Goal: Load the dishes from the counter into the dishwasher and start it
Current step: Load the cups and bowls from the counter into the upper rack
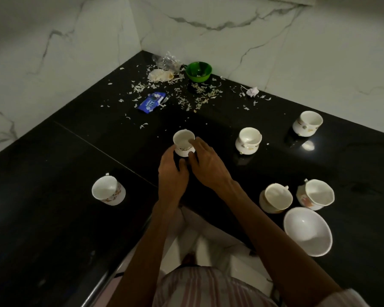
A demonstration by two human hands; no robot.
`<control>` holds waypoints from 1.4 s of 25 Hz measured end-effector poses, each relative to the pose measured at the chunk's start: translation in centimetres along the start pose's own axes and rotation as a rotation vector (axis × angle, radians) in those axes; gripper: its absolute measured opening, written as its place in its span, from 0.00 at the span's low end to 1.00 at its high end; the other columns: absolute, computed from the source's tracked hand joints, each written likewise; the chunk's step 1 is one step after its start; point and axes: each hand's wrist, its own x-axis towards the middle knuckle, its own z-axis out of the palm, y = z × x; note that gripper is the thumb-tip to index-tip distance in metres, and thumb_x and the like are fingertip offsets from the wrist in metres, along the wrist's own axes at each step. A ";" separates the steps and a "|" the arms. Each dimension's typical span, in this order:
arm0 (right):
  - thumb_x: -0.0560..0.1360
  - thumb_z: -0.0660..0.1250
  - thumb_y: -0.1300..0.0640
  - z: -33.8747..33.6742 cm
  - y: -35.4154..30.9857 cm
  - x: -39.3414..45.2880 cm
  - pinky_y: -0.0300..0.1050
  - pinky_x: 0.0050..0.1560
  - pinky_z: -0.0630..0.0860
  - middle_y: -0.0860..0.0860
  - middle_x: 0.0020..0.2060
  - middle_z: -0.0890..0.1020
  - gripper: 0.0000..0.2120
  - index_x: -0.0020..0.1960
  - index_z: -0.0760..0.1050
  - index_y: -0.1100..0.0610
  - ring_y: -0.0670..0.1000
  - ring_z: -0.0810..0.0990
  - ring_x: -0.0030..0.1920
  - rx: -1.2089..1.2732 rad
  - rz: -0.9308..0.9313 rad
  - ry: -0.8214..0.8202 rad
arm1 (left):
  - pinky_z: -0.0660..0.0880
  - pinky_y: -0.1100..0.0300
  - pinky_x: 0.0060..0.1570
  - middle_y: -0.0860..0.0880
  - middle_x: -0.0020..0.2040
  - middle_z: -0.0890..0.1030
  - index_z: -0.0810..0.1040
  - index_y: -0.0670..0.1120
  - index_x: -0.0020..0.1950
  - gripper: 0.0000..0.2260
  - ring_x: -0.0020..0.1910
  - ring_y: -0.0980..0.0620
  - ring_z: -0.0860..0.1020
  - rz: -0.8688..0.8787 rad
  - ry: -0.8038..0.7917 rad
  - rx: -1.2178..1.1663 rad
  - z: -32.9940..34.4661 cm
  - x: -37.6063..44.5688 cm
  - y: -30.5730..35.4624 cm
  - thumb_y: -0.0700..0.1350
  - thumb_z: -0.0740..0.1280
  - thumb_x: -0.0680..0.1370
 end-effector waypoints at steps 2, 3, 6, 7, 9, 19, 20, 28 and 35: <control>0.81 0.60 0.55 0.8 -0.2 1.6 0.57 0.66 0.72 0.56 0.76 0.62 0.22 0.74 0.63 0.56 0.60 0.67 0.71 -0.074 0.017 -0.025 | 0.64 0.64 0.64 0.49 0.71 0.71 0.65 0.49 0.75 0.22 0.70 0.52 0.69 -0.005 -0.068 0.001 -0.2 1.2 -0.3 0.38 0.61 0.81; 0.81 0.61 0.55 1.1 -0.2 2.2 0.56 0.67 0.72 0.57 0.77 0.59 0.22 0.74 0.64 0.56 0.60 0.66 0.72 -0.103 0.032 -0.036 | 0.65 0.62 0.66 0.50 0.72 0.70 0.65 0.49 0.75 0.22 0.70 0.52 0.68 -0.006 -0.098 -0.004 -0.3 1.6 -0.5 0.38 0.61 0.81; 0.79 0.64 0.54 1.9 0.0 3.8 0.57 0.67 0.72 0.60 0.78 0.55 0.22 0.71 0.67 0.57 0.61 0.65 0.73 -0.107 0.153 -0.032 | 0.67 0.53 0.70 0.50 0.72 0.69 0.63 0.50 0.76 0.24 0.71 0.51 0.68 -0.014 -0.157 -0.013 -0.3 2.7 -1.1 0.37 0.61 0.81; 0.79 0.65 0.54 2.2 0.1 4.1 0.57 0.65 0.73 0.60 0.77 0.57 0.20 0.69 0.68 0.57 0.62 0.67 0.72 -0.093 0.177 -0.024 | 0.68 0.52 0.70 0.50 0.72 0.69 0.63 0.49 0.76 0.24 0.71 0.51 0.68 -0.015 -0.166 -0.015 -0.3 2.9 -1.3 0.37 0.60 0.81; 0.79 0.65 0.54 2.8 0.7 4.4 0.56 0.60 0.77 0.60 0.71 0.66 0.17 0.65 0.71 0.58 0.61 0.73 0.66 -0.045 0.166 -0.004 | 0.69 0.54 0.69 0.49 0.72 0.70 0.62 0.49 0.76 0.24 0.70 0.51 0.69 -0.017 -0.179 -0.021 -0.4 3.3 -1.4 0.38 0.61 0.81; 0.80 0.65 0.53 1.1 0.5 0.6 0.42 0.53 0.76 0.56 0.62 0.77 0.15 0.63 0.73 0.60 0.54 0.77 0.60 0.133 0.175 0.041 | 0.71 0.61 0.63 0.47 0.71 0.71 0.60 0.48 0.77 0.31 0.70 0.49 0.70 0.039 -0.264 -0.011 -0.5 2.4 -1.7 0.39 0.68 0.78; 0.80 0.65 0.52 0.5 0.3 -0.3 0.43 0.53 0.77 0.56 0.61 0.78 0.15 0.62 0.73 0.60 0.54 0.78 0.59 0.155 0.170 0.057 | 0.71 0.57 0.65 0.47 0.71 0.71 0.59 0.49 0.78 0.33 0.70 0.49 0.70 0.032 -0.283 -0.019 -0.6 2.0 -1.6 0.40 0.70 0.77; 0.80 0.64 0.49 -3.5 -0.3 -9.0 0.34 0.42 0.75 0.51 0.53 0.82 0.13 0.62 0.72 0.53 0.49 0.81 0.51 0.254 0.144 0.147 | 0.69 0.74 0.49 0.52 0.64 0.74 0.63 0.50 0.76 0.34 0.60 0.60 0.70 0.084 -0.273 -0.020 -0.1 -4.5 2.3 0.48 0.74 0.73; 0.81 0.62 0.56 -6.6 0.8 -17.3 0.33 0.55 0.76 0.44 0.61 0.78 0.19 0.71 0.67 0.53 0.38 0.77 0.60 0.535 0.099 0.309 | 0.78 0.68 0.42 0.57 0.54 0.81 0.74 0.50 0.67 0.26 0.50 0.60 0.81 -0.075 -0.352 -0.391 1.7 -10.1 5.8 0.52 0.73 0.70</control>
